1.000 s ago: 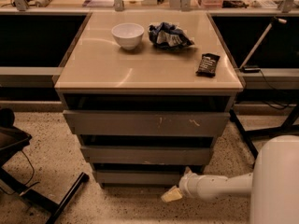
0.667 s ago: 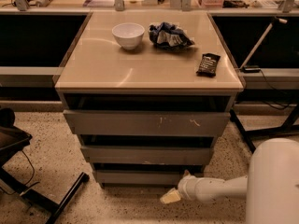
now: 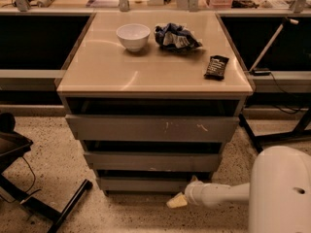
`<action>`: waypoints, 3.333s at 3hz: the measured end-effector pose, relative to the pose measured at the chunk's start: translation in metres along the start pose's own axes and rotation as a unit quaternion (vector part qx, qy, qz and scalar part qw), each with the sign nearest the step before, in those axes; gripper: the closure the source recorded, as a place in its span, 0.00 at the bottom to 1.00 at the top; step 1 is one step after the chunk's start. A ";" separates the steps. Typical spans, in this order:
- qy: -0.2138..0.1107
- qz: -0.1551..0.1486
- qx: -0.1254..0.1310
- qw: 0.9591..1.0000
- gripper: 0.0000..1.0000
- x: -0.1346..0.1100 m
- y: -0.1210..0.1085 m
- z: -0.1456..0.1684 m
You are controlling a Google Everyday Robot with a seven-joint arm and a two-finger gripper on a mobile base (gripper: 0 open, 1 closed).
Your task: Open bottom drawer
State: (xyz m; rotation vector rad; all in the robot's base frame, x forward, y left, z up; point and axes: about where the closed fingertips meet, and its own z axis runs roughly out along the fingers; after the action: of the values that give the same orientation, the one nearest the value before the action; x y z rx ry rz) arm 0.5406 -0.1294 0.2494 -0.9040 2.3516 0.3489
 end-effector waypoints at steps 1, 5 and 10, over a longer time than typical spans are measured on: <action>-0.010 -0.012 -0.008 1.000 0.00 0.028 -0.011 0.037; -0.036 -0.105 0.062 0.992 0.00 0.010 -0.060 0.036; -0.058 -0.152 0.063 0.985 0.00 0.004 -0.068 0.060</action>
Offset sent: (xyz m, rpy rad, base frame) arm 0.0072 -0.0046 -0.0398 0.0100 -0.0080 0.0125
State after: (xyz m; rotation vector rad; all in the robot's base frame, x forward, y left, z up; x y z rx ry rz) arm 0.6100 -0.1554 0.1974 -1.1293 2.0648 0.1219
